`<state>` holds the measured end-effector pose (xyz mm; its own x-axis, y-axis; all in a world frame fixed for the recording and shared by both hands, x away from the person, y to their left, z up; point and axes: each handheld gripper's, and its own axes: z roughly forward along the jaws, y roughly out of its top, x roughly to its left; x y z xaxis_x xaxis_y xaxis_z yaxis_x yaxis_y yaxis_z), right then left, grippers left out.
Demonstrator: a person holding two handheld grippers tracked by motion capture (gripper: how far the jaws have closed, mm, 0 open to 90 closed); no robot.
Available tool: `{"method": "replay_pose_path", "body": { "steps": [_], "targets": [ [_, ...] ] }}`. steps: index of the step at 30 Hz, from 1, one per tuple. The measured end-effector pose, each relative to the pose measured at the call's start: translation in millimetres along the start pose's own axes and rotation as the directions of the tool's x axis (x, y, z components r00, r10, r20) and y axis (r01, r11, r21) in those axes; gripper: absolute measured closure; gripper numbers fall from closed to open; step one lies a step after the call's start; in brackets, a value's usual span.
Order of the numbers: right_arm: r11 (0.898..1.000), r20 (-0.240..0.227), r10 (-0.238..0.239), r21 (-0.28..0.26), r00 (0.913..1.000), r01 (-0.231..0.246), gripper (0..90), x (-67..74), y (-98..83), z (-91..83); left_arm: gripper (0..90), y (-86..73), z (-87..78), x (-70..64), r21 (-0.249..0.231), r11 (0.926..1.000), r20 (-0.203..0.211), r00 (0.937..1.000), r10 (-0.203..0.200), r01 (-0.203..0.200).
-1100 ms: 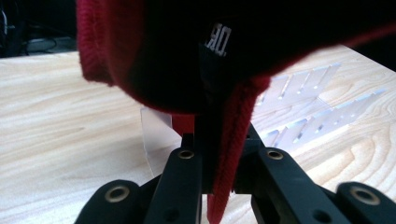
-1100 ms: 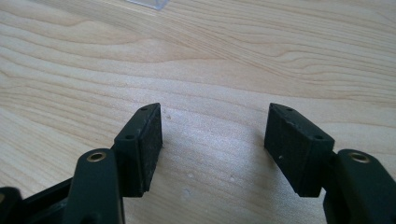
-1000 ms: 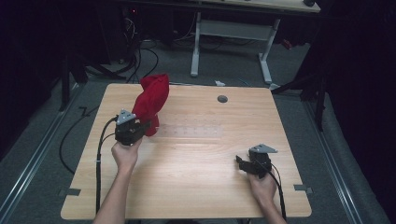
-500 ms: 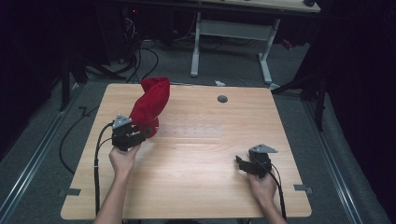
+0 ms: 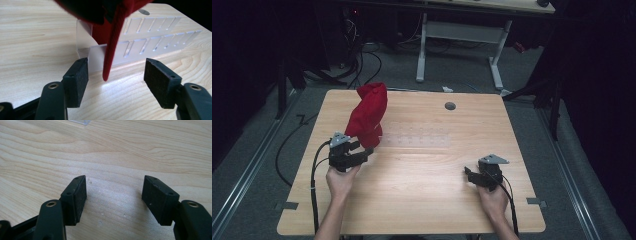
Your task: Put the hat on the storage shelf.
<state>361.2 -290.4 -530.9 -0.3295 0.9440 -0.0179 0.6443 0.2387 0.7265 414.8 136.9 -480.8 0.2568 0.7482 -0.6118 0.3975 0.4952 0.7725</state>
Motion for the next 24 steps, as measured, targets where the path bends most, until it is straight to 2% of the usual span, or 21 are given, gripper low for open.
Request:
{"method": "replay_pose_path", "body": {
  "steps": [10, 13, 17, 24],
  "targets": [
    [1.0, 0.0, 0.0, 0.0, 1.0, 0.0, 36.8, 0.0, 0.0, 0.0, 35.3, -15.5, -11.1, -4.6, 0.022, 0.9992, 0.008, 0.9994, 0.033, -0.033],
    [1.0, -0.001, -0.001, -0.001, 1.0, 0.001, 36.8, 0.1, 0.0, 0.0, 35.2, -20.8, -14.2, -6.3, 0.026, 0.9994, 0.017, 0.9996, 0.024, -0.025],
    [1.0, -0.001, -0.001, 0.0, 1.0, 0.001, 36.8, 0.1, 0.0, 0.0, 35.0, -32.9, -16.8, -7.2, 0.051, 0.9983, 0.022, 0.9993, 0.029, -0.031],
    [1.0, 0.0, 0.001, 0.001, 1.0, -0.001, 36.8, 0.2, 0.0, -0.1, 35.6, -54.1, -15.8, -5.4, 0.098, 0.9943, 0.005, 0.9991, 0.042, -0.043]
  ]
}}
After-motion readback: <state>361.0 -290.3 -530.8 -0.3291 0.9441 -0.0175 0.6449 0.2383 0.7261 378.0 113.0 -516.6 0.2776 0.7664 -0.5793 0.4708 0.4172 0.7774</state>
